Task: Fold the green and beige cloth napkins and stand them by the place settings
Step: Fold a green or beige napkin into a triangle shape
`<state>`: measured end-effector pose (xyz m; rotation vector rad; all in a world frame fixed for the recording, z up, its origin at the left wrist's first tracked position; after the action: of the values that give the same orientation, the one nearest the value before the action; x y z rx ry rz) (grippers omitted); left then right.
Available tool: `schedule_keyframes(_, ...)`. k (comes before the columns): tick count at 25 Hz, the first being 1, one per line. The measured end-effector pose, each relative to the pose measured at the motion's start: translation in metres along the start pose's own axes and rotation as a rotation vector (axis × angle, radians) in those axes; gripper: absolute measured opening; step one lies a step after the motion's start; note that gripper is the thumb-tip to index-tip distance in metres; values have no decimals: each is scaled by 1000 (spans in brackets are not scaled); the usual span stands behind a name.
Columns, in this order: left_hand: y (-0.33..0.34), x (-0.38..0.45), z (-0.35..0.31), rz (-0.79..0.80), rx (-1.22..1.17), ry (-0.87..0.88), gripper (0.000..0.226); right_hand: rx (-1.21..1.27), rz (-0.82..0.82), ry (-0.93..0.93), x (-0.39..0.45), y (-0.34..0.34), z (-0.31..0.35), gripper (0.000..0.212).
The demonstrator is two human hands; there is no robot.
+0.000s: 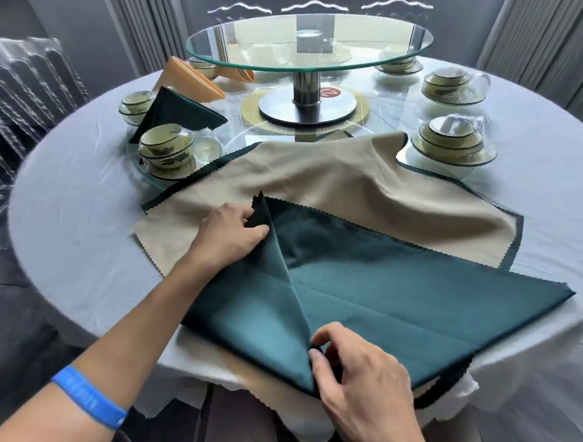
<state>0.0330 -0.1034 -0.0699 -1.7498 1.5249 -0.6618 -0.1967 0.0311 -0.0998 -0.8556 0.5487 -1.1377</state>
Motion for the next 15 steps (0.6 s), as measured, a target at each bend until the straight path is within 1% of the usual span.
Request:
schedule_keyframes(1, 1, 0, 1, 35, -148, -11, 17, 5, -4, -1, 0, 0, -1, 27)
schedule_keyframes(3, 1, -1, 5, 66, -434, -38, 6, 5, -13, 5, 1, 1, -1, 24)
schedule_keyframes(5, -2, -3, 8, 45, -534, -29, 4, -50, -56, -3, 2, 1, -1, 18)
schedule_keyframes(6, -3, -3, 9, 27, -551, -21, 1, -85, -98, -20, 3, -1, 1, 15)
schedule_keyframes(7, -3, -3, 9, 3, -558, -18, 4, -117, -131, -48, 4, -3, 3, 14)
schedule_keyframes(8, -4, -4, 8, -19, -555, -11, 7, -152, -159, -88, 5, -4, 5, 14)
schedule_keyframes(11, -4, -3, 4, -48, -551, -18, 7, -225, -212, -215, 10, -5, 7, 19)
schedule_keyframes(15, -5, 2, 4, -113, -492, -4, 14, -263, -182, -276, 13, -1, 4, 24)
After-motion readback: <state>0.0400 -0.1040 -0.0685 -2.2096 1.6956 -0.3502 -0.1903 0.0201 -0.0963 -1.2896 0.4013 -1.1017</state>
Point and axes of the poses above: each hand's wrist, its own x-axis towards the middle knuckle, its own y-axis out of the palm, z = x × y, the point moved 4 cm from there along x, towards the middle knuckle, and after that the axes turned 9 degrees about z, right-handed, at the moved point
